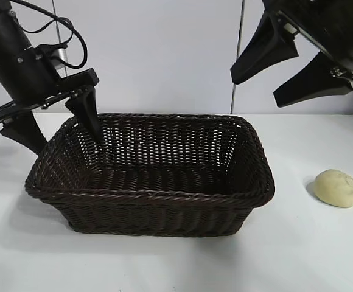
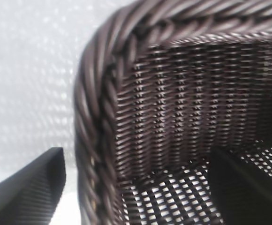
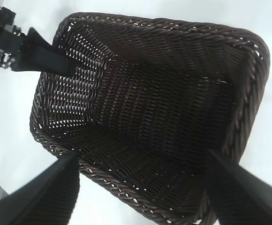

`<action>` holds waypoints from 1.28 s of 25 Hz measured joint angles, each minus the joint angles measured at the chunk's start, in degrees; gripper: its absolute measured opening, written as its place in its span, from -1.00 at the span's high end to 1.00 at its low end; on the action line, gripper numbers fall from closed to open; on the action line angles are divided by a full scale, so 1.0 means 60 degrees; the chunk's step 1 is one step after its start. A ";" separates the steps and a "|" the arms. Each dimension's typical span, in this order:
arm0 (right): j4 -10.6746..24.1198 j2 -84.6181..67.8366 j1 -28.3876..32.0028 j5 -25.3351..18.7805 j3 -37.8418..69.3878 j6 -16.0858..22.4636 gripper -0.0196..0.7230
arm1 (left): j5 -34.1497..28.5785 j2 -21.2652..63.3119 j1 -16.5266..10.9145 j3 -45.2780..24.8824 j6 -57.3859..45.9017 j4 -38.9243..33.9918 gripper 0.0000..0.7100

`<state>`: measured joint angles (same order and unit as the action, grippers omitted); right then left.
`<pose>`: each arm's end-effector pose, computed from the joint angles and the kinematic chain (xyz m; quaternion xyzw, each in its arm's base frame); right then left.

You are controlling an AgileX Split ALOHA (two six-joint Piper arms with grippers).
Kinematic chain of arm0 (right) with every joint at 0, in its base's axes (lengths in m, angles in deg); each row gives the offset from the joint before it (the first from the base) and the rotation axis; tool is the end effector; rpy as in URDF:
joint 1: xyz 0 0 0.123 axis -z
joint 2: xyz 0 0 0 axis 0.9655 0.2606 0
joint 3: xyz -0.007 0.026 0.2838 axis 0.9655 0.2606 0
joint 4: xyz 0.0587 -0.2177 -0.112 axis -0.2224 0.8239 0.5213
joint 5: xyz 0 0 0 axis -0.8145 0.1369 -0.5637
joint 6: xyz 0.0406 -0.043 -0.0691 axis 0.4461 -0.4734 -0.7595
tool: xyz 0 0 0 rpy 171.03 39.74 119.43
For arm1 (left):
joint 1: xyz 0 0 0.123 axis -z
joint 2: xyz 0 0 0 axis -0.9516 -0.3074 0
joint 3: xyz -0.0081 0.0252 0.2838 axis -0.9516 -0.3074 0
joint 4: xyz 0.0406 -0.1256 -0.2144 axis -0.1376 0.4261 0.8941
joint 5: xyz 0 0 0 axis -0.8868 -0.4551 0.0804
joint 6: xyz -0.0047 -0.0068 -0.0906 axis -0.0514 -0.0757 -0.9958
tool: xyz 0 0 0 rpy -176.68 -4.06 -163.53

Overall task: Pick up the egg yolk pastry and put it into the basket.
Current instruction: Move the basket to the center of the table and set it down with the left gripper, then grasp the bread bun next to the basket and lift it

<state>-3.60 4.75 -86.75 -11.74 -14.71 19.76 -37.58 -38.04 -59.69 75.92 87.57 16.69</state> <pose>0.2739 0.0992 0.2730 -0.1072 0.9160 0.2696 0.2771 0.3815 -0.1210 0.1917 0.0695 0.9753 -0.2088 0.0195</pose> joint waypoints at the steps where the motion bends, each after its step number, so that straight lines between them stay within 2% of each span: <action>1: 0.0000 0.0000 0.0000 0.0000 0.0000 0.0000 -0.51 | -0.0089 0.0093 0.0000 0.0000 0.0000 -0.0085 -0.72; 7: 0.0000 0.0000 0.0000 0.0000 0.0000 0.0000 -0.51 | -0.0439 0.0748 0.0000 0.0204 0.0000 -0.0333 -0.73; 14: 0.0000 0.0000 0.0000 0.0000 0.0000 0.0000 -0.51 | -0.1223 0.0921 0.0000 0.1291 -0.0126 -0.0957 -0.73; 26: 0.0000 0.0000 0.0000 0.0000 0.0000 0.0000 -0.51 | -0.1357 0.0921 -0.0031 0.1520 -0.1440 -0.4657 -0.72; 29: 0.0000 0.0000 0.0000 0.0000 0.0000 0.0000 -0.51 | -0.1418 0.0921 -0.0274 0.1520 -0.1632 -0.4755 -0.72; 32: 0.0000 0.0000 0.0000 0.0000 0.0000 0.0000 -0.51 | -0.1486 0.0921 -0.0761 0.1520 -0.1674 -0.4776 -0.72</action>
<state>-3.60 4.75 -86.75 -11.74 -14.71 19.76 -46.50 -32.51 -64.26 85.04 77.52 -11.97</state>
